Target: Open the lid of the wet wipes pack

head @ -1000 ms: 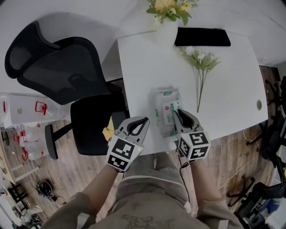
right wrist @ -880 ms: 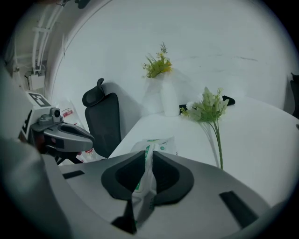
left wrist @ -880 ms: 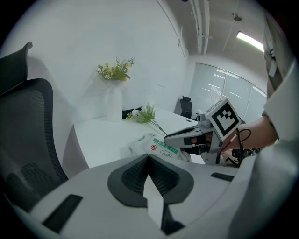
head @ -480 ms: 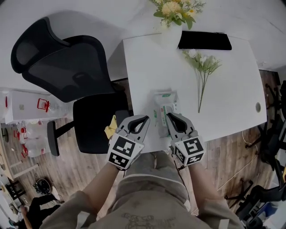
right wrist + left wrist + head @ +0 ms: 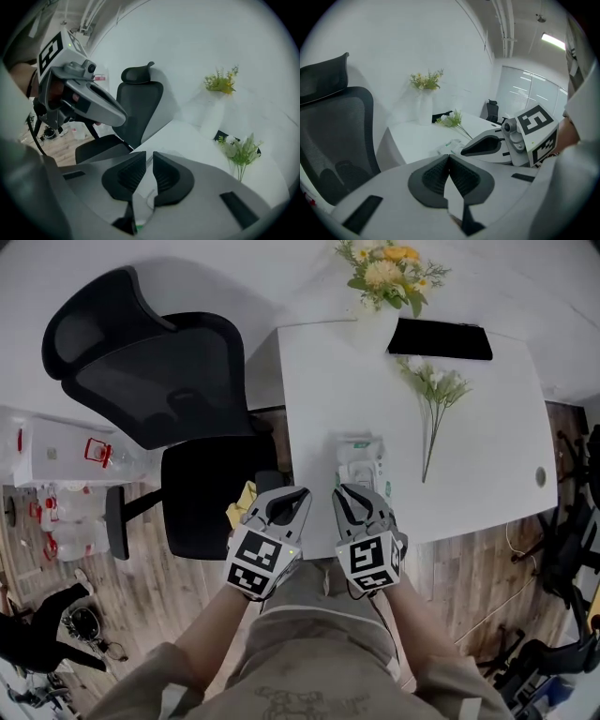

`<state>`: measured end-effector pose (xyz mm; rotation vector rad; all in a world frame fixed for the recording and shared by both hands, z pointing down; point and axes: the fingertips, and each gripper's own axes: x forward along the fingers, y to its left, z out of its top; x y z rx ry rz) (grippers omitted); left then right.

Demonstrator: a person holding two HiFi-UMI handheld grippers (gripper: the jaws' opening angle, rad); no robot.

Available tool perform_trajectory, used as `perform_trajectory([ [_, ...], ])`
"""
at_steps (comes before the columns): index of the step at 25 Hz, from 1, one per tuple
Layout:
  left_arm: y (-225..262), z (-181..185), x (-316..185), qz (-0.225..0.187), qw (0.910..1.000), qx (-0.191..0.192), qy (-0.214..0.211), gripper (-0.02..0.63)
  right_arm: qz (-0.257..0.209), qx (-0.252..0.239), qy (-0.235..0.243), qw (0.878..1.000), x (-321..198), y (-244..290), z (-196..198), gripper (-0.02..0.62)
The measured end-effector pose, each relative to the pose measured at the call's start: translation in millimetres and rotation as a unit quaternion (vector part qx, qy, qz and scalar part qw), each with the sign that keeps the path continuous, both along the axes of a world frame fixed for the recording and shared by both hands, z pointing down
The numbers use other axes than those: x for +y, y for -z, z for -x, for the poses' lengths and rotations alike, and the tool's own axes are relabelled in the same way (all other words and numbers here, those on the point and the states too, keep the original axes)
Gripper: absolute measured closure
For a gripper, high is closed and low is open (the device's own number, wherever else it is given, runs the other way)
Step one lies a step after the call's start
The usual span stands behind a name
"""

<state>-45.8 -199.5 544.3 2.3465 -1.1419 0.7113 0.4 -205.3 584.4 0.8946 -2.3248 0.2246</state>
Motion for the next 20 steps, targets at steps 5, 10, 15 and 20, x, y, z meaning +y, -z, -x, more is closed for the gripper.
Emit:
perform_trajectory([
  [5,-1.0,13.6,8.2,0.004,0.9999,0.000,0.011,0.589,0.039,0.021,0.023,0.999,14.6,-19.9,17.6,0.532],
  [10,-7.0,26.0,15.5,0.012,0.9996,0.005,0.026,0.589,0.078,0.048,0.019,0.996,20.1,-41.2,22.3,0.532],
  [15,-5.4,34.8,20.7,0.011,0.9993,0.006,0.035,0.589,0.105,0.081,0.015,0.991,22.4,-62.8,23.7,0.532],
  [20,1.2,40.2,24.5,0.003,0.9991,0.004,0.043,0.589,0.124,0.044,-0.004,0.991,23.8,-54.3,21.4,0.532],
])
